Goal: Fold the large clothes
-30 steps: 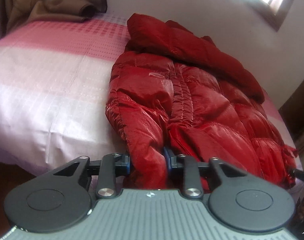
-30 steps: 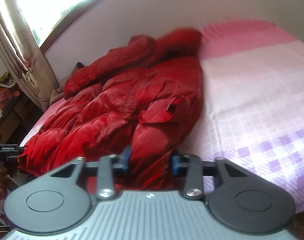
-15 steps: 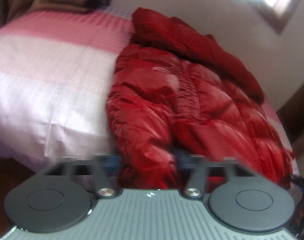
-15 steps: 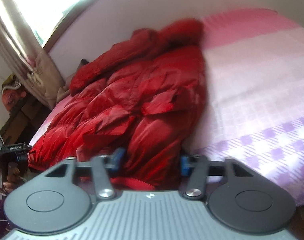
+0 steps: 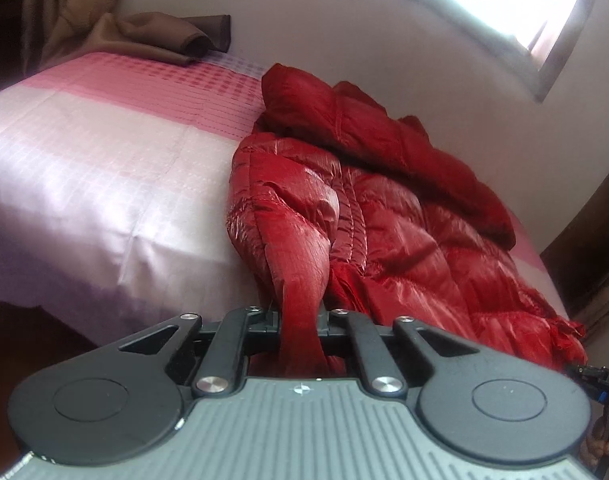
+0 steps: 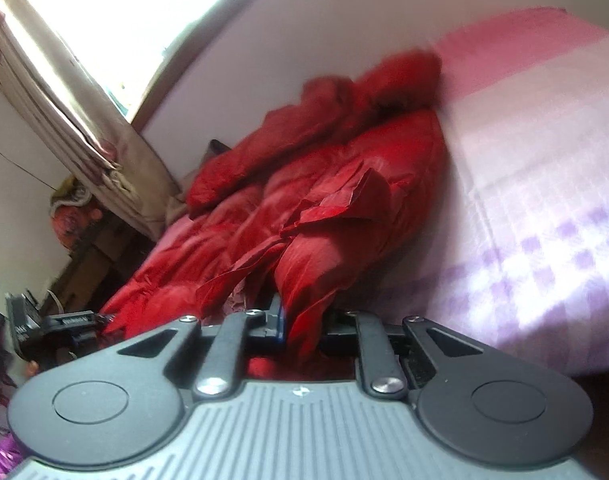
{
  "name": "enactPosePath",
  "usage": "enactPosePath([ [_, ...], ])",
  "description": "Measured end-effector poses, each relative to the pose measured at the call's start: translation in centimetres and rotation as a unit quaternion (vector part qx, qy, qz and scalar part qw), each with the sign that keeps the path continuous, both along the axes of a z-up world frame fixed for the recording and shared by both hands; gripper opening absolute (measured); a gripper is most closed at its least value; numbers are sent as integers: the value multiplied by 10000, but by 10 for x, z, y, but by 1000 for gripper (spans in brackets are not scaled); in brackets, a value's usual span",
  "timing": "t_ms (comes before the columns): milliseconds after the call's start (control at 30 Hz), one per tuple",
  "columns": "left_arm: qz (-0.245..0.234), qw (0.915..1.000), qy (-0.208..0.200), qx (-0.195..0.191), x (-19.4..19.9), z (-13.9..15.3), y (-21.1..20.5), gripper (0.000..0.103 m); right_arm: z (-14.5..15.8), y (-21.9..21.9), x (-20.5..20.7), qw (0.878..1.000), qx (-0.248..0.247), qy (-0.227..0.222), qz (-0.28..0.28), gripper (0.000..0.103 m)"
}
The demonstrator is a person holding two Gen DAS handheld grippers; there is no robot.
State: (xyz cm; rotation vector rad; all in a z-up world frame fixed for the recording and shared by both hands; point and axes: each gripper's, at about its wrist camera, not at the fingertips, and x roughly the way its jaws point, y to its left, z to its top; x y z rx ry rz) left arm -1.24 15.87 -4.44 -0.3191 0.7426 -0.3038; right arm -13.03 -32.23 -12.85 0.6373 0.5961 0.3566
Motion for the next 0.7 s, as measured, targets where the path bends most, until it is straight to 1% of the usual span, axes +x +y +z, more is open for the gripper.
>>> enactPosePath([
  [167, 144, 9998, -104, -133, -28, 10, 7, 11, 10, -2, -23, 9984, 543, -139, 85, 14],
  [233, 194, 9994, -200, -215, -35, 21, 10, 11, 19, -3, -26, 9968, 749, -254, 124, 14],
  [333, 277, 9980, -476, -317, -37, 44, 11, 11, 37, -4, -25, 9947, 916, -455, 136, 13],
  [467, 358, 9953, -816, -389, -20, 77, 3, 11, 62, -14, -12, 9908, 1128, -743, 65, 13],
  [500, 384, 9944, -905, -375, -14, 85, 1, 11, 68, -16, -7, 9899, 1164, -808, 31, 13],
  [533, 509, 9935, -984, -243, -12, 92, -1, 11, 75, -18, -1, 9890, 1204, -864, -22, 13],
  [633, 596, 9910, -1167, -264, 15, 115, -9, 11, 96, -27, 25, 9876, 1184, -1020, -147, 13],
  [700, 679, 9904, -1156, -341, 38, 123, -10, 11, 104, -34, 43, 9867, 1235, -1039, -206, 13],
])
